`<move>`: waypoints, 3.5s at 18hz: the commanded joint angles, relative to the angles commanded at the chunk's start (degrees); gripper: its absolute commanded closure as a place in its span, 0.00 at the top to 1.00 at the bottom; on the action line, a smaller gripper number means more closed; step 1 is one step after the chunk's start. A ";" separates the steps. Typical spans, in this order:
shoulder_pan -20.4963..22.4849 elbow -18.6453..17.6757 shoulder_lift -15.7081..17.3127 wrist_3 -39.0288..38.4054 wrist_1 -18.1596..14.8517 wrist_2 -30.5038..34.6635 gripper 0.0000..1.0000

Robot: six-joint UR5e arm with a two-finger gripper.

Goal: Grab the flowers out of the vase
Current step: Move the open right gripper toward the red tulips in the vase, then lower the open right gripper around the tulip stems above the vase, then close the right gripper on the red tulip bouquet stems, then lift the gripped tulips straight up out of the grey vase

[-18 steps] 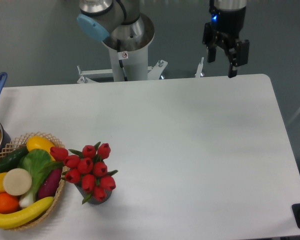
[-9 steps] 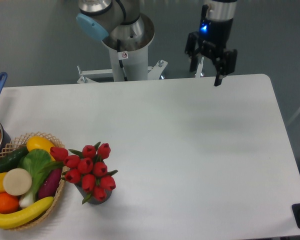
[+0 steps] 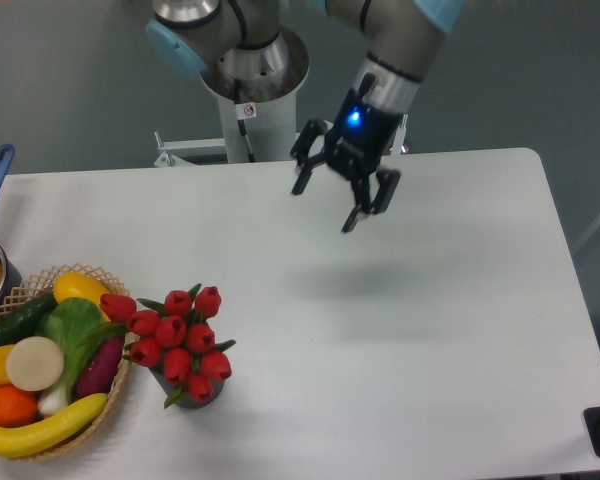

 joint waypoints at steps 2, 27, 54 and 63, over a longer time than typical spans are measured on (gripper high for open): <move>-1.60 0.44 -2.47 -0.79 2.21 -2.19 1.00; -12.06 10.29 -18.21 -16.09 13.47 -12.31 1.00; -12.50 11.08 -15.49 -21.88 13.30 -12.93 0.39; -12.06 14.06 -12.15 -30.05 13.30 -13.63 0.39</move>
